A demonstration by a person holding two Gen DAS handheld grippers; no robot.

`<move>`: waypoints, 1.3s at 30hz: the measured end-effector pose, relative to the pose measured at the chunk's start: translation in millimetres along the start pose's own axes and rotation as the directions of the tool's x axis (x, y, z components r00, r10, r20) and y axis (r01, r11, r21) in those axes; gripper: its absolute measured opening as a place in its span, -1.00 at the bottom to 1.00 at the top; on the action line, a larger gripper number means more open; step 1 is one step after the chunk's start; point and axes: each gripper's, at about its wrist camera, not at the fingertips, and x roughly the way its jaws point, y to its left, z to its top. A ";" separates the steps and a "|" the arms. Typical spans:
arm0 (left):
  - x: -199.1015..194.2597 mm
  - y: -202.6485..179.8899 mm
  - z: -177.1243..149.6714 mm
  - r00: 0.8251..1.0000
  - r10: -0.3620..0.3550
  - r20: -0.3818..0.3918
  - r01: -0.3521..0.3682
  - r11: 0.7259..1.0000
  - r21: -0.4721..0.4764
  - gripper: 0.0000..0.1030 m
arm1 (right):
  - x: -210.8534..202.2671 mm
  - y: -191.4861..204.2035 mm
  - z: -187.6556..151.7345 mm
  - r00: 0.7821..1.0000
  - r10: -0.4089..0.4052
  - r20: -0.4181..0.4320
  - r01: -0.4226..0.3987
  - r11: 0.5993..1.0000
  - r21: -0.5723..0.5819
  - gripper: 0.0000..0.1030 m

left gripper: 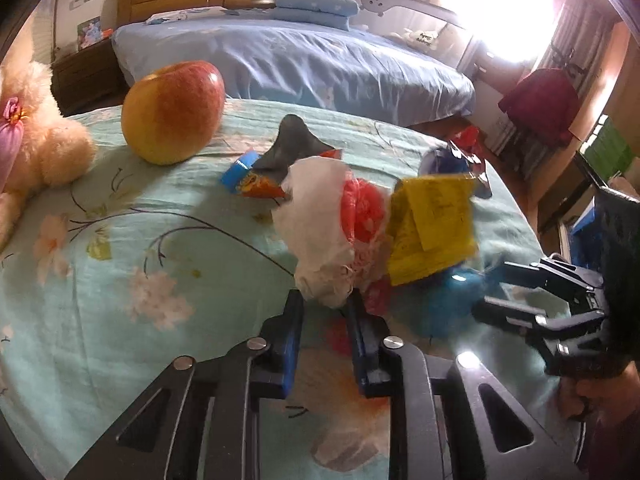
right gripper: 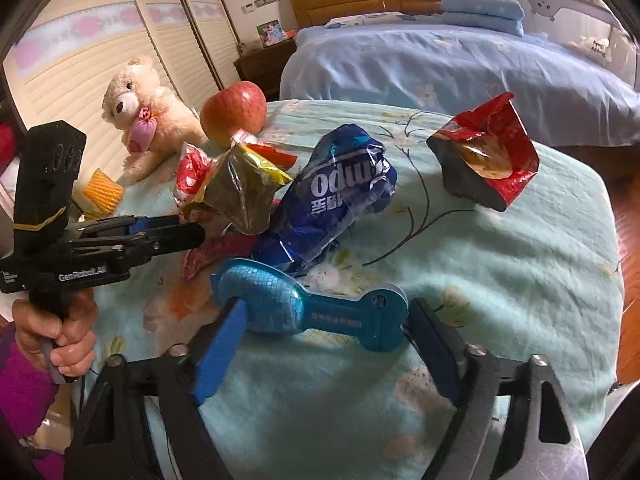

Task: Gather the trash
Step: 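Grasp the white printed plastic bag with the left gripper while the right grasps the blue brush, then carry the white bag and blue brush over the trash bin with both grippers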

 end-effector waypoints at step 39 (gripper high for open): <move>-65.0 -89.9 -82.9 0.986 -0.167 -0.009 0.167 0.981 0.098 -0.97 | -112.7 21.7 -116.2 0.967 -0.211 0.143 0.165 0.947 0.277 -0.97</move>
